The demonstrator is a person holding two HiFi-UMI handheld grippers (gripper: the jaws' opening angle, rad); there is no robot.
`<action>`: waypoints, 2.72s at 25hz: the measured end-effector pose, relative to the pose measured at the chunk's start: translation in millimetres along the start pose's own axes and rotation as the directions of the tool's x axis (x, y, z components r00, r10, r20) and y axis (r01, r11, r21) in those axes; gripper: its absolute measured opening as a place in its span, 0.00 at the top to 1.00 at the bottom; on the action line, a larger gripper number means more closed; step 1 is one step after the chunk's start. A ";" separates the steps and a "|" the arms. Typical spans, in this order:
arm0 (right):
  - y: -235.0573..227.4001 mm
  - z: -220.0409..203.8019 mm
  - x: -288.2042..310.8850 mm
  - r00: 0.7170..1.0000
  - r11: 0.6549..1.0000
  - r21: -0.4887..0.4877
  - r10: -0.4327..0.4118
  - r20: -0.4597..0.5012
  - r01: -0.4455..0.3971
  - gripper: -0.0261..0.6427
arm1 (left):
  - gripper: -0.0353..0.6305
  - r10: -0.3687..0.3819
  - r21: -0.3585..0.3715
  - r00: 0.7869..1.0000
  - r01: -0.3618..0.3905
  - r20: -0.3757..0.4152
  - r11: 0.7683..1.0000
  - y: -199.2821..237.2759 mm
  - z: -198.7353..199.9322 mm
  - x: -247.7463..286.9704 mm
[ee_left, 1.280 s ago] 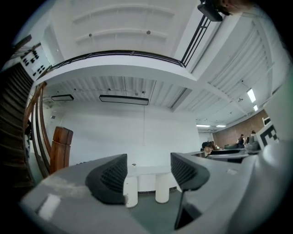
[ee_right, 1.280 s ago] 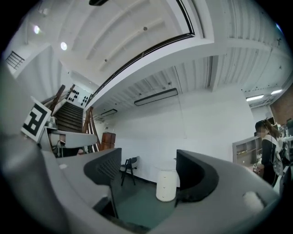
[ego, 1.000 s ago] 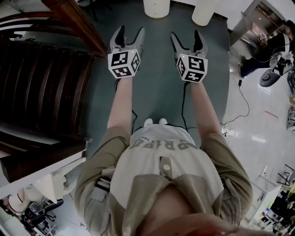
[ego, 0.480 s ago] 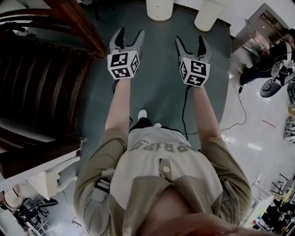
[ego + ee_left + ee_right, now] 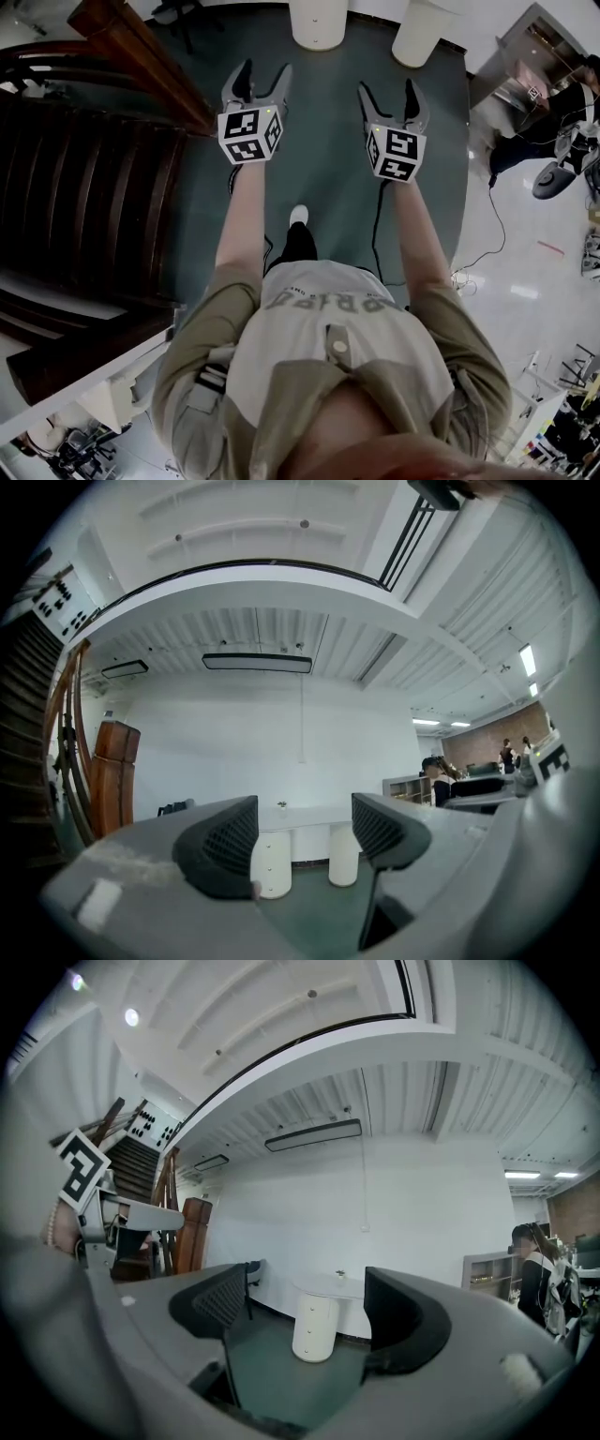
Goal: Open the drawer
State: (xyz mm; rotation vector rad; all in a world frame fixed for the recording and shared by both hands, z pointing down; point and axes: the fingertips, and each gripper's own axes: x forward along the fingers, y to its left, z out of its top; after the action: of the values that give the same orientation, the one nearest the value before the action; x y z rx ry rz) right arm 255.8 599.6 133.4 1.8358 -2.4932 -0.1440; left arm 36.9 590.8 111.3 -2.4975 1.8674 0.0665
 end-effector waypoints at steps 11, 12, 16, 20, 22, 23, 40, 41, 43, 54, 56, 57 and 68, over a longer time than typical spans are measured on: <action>28.2 10.9 119.2 0.997 0.997 -0.006 -0.072 -0.009 0.072 0.38 | 0.48 -0.069 0.002 0.998 0.069 0.000 0.998 100.1 12.9 101.7; 29.1 12.9 129.6 0.997 0.997 -0.003 -0.079 -0.007 0.079 0.38 | 0.48 -0.072 0.002 0.997 0.072 0.002 0.997 107.8 15.0 110.3; 34.6 18.6 161.3 0.996 0.996 0.026 -0.090 0.000 0.090 0.38 | 0.48 -0.070 0.002 0.998 0.070 0.008 0.998 134.9 20.0 133.0; 26.9 11.8 180.3 0.995 0.994 0.035 -0.099 -0.006 0.100 0.38 | 0.48 -0.073 0.003 0.997 0.073 -0.008 0.997 143.5 11.2 150.9; 19.5 2.9 188.4 0.994 0.993 0.047 -0.107 -0.017 0.108 0.38 | 0.48 -0.075 0.001 0.997 0.075 -0.026 0.997 145.3 0.6 160.3; 16.0 -2.2 192.6 0.994 0.992 0.053 -0.111 -0.024 0.112 0.38 | 0.48 -0.075 -0.002 0.996 0.075 -0.036 0.997 146.7 -5.9 165.2; -50.2 -61.3 345.8 0.993 0.995 0.061 -0.069 -0.096 0.075 0.38 | 0.48 -0.050 -0.028 0.995 0.048 -0.085 0.998 182.1 -55.9 322.6; -55.2 -61.5 357.9 0.993 0.996 0.062 -0.065 -0.095 0.071 0.38 | 0.48 -0.047 -0.025 0.996 0.045 -0.081 0.999 183.6 -54.3 335.8; -64.8 -63.5 383.6 0.994 0.997 0.060 -0.051 -0.096 0.057 0.38 | 0.48 -0.039 -0.017 0.996 0.038 -0.077 0.999 187.0 -52.5 362.8; -109.3 -60.8 517.4 0.997 0.998 0.056 0.021 -0.073 -0.017 0.38 | 0.46 -0.002 -0.019 0.999 0.001 -0.052 1.000 211.2 -42.0 488.6; -113.0 -63.8 531.6 0.997 0.997 0.070 0.022 -0.074 -0.017 0.38 | 0.46 0.007 -0.013 0.998 -0.007 -0.055 1.000 214.0 -44.7 495.7; -113.1 -66.1 537.2 0.997 0.997 0.078 0.025 -0.075 -0.019 0.38 | 0.46 0.011 -0.008 0.998 -0.012 -0.062 1.000 216.0 -48.4 497.8; -107.6 -98.6 568.4 0.990 0.995 0.086 0.052 -0.128 -0.041 0.38 | 0.46 0.034 -0.008 0.994 -0.035 -0.108 0.999 231.5 -72.4 528.4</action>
State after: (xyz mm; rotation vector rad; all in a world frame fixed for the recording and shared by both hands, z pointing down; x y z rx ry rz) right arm 197.5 20.6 208.7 1.7517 -2.4853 0.0807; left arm -34.5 15.9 160.3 -2.5235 1.9545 -0.0595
